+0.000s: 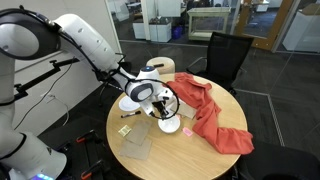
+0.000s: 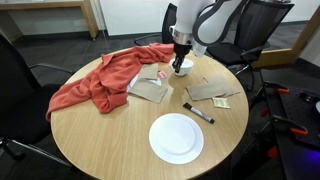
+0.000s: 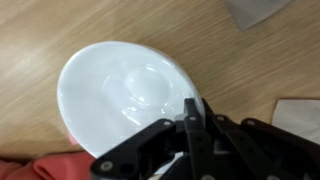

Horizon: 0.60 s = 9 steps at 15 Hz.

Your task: Place the bowl in the middle of the table

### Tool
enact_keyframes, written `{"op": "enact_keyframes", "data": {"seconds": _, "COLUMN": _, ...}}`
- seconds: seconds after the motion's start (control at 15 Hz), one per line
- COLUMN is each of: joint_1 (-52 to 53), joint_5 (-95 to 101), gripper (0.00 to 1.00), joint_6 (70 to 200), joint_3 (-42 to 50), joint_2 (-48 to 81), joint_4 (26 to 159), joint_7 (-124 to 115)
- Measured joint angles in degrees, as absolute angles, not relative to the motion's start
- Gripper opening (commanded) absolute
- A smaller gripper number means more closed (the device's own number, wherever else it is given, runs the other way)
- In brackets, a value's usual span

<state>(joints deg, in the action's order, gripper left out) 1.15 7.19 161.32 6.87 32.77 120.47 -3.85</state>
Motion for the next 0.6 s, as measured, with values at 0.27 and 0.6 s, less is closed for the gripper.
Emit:
{"op": "enact_keyframes", "data": {"seconds": 0.27, "joint_1": 4.9, "joint_5": 7.2, "gripper": 0.02, "joint_6": 161.1, "joint_3": 6.1, "joint_2": 33.0, "joint_4": 119.7, "joint_7": -5.2}}
{"op": "enact_keyframes", "data": {"seconds": 0.6, "joint_1": 9.8, "joint_5": 7.3, "gripper": 0.02, "joint_6": 160.6, "joint_3": 6.0, "joint_2": 33.9, "joint_4": 118.5, "joint_7": -8.3}}
